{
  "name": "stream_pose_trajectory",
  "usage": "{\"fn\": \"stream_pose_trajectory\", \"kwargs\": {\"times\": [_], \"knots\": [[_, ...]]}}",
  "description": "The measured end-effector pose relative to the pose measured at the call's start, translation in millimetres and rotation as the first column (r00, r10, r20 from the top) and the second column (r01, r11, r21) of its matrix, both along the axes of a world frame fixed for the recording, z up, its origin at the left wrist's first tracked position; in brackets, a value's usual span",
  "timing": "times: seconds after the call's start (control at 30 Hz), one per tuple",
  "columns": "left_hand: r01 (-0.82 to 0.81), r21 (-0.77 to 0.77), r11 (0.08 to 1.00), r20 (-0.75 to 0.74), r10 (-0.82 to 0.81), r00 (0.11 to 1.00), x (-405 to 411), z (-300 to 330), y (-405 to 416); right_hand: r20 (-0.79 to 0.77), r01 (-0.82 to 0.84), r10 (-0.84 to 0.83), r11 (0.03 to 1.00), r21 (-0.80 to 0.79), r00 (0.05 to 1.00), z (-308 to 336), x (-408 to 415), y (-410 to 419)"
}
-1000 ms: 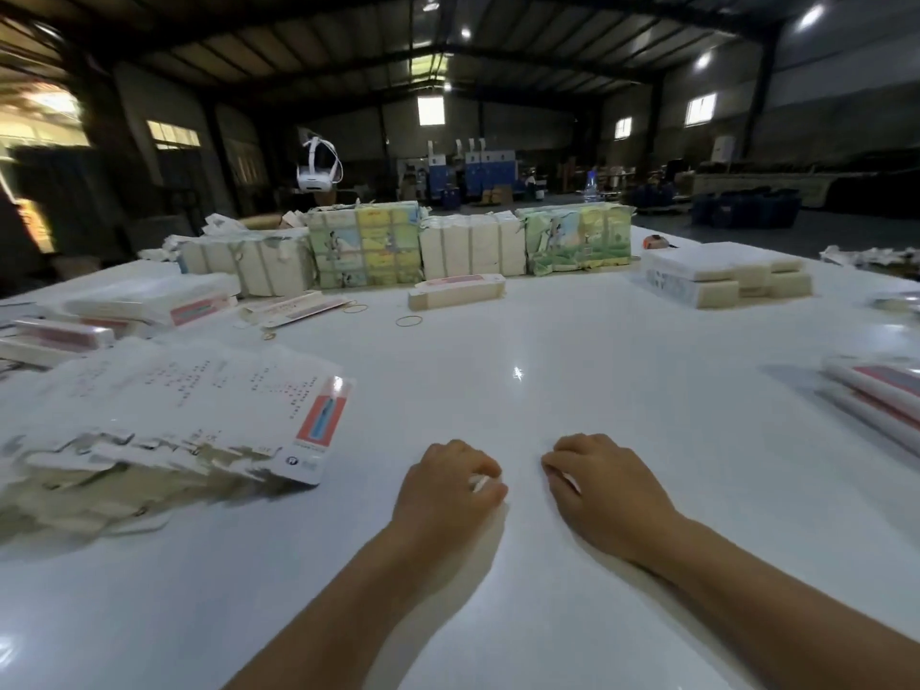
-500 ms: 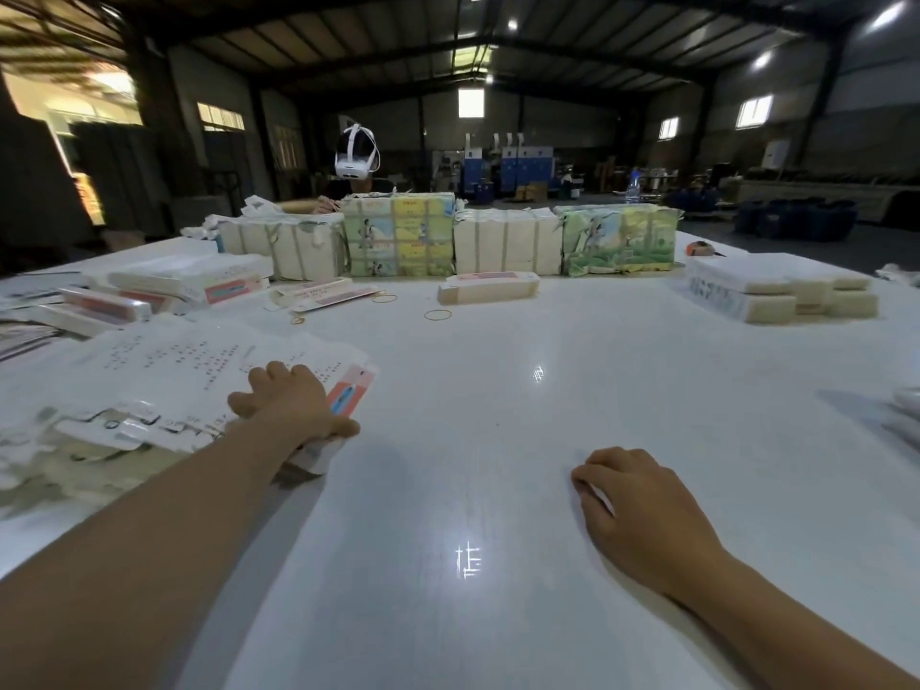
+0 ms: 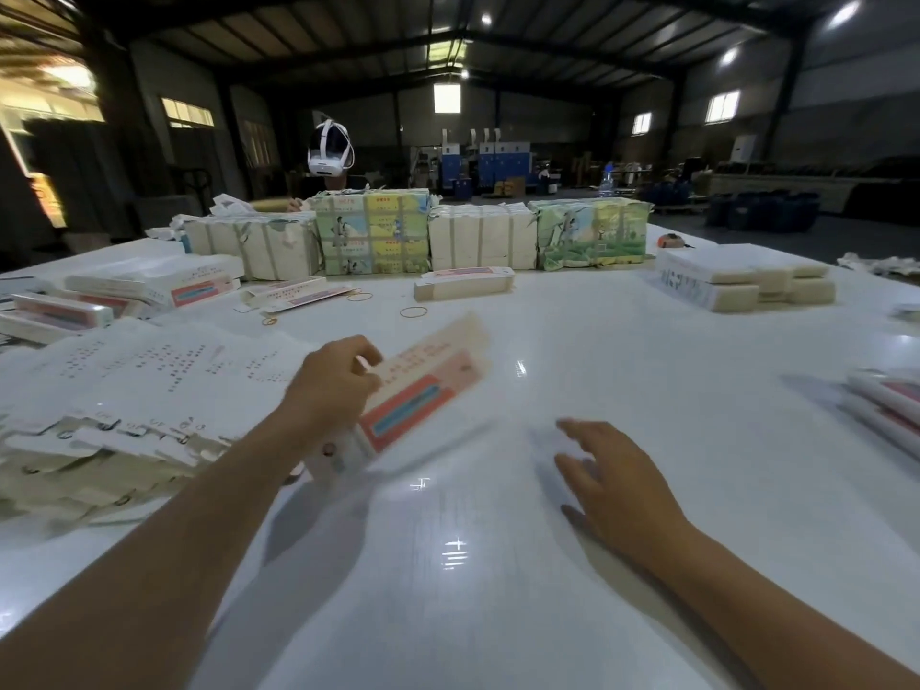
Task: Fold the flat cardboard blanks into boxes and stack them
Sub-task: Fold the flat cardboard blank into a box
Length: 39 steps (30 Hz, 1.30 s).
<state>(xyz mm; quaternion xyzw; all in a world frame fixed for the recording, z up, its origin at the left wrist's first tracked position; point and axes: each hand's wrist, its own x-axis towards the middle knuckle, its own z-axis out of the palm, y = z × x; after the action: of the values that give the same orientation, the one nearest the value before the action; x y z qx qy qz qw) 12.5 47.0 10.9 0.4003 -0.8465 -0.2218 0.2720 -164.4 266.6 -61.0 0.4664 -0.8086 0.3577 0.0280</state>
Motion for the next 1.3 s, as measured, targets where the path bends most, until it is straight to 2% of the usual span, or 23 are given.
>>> {"fn": "stream_pose_trajectory", "kwargs": {"times": [0.03,0.07,0.1,0.17,0.2,0.23,0.3,0.37,0.43,0.5,0.57,0.7,0.8,0.83,0.87,0.93,0.97,1.0,1.07,1.13,1.17,1.23,1.3], "knots": [[0.126,0.122,0.984,-0.052,-0.121,0.991,-4,2,14,0.207,0.036,-0.005,0.988,-0.147,0.978,6,-1,0],[0.232,0.233,0.944,-0.067,-0.223,0.973,-7,3,28,0.437,0.094,0.03,0.961,-0.259,0.899,12,-2,1],[0.308,0.319,0.896,-0.047,-0.309,0.95,-10,2,38,0.631,0.155,0.081,0.938,-0.309,0.772,18,-3,2],[0.383,0.412,0.827,0.022,-0.429,0.903,-15,-3,54,0.83,0.209,0.149,0.93,-0.303,0.537,21,-5,5],[0.388,0.415,0.823,0.067,-0.453,0.889,-18,-8,61,0.855,0.21,0.156,0.933,-0.292,0.495,21,-5,6],[0.378,0.364,0.851,0.138,-0.45,0.882,-21,-13,68,0.852,0.207,0.153,0.935,-0.289,0.501,19,-4,6],[0.367,0.162,0.916,0.307,-0.401,0.863,-27,-24,82,0.808,0.207,0.156,0.923,-0.324,0.569,14,-3,4],[0.41,0.012,0.912,0.404,-0.38,0.832,-34,-34,98,0.765,0.202,0.195,0.898,-0.39,0.613,14,0,3],[0.428,-0.112,0.897,0.439,-0.342,0.831,-39,-45,109,0.726,0.183,0.212,0.887,-0.424,0.654,14,3,5],[0.391,-0.251,0.885,0.417,-0.266,0.869,-42,-54,112,0.674,0.137,0.222,0.889,-0.436,0.705,13,6,7],[0.322,-0.329,0.888,0.332,-0.211,0.919,-42,-58,111,0.618,0.096,0.254,0.875,-0.475,0.744,16,9,9],[0.212,-0.365,0.907,0.181,-0.154,0.971,-36,-55,104,0.361,-0.033,0.207,0.901,-0.432,0.909,16,15,11],[0.186,-0.385,0.904,0.191,-0.119,0.974,-33,-53,103,0.286,-0.078,0.175,0.945,-0.319,0.942,12,18,10],[0.18,-0.392,0.902,0.203,-0.106,0.973,-32,-53,103,0.345,-0.07,0.183,0.946,-0.315,0.92,11,17,10],[0.176,-0.403,0.898,0.216,-0.093,0.972,-31,-53,104,0.468,-0.042,0.208,0.939,-0.341,0.859,13,17,9],[0.178,-0.443,0.879,0.242,-0.074,0.968,-31,-53,106,0.739,0.022,0.305,0.918,-0.396,0.601,19,14,9],[0.181,-0.461,0.868,0.252,-0.068,0.965,-32,-53,108,0.81,0.035,0.344,0.912,-0.408,0.474,21,13,10],[0.185,-0.482,0.856,0.253,-0.066,0.965,-33,-52,110,0.84,0.021,0.37,0.911,-0.411,0.396,21,12,11],[0.201,-0.534,0.821,0.208,-0.104,0.973,-35,-49,115,0.842,-0.063,0.415,0.905,-0.42,0.344,21,14,12],[0.219,-0.578,0.786,0.176,-0.142,0.974,-36,-46,118,0.823,-0.11,0.446,0.893,-0.437,0.351,20,18,12],[0.223,-0.551,0.804,0.176,-0.15,0.973,-37,-43,119,0.806,-0.117,0.443,0.893,-0.434,0.393,19,19,13],[0.228,-0.472,0.852,0.175,-0.163,0.971,-36,-42,117,0.705,-0.128,0.39,0.909,-0.396,0.593,19,20,14],[0.239,-0.402,0.884,0.149,-0.194,0.97,-34,-43,112,0.551,-0.056,0.248,0.939,-0.34,0.797,16,21,16]]}}
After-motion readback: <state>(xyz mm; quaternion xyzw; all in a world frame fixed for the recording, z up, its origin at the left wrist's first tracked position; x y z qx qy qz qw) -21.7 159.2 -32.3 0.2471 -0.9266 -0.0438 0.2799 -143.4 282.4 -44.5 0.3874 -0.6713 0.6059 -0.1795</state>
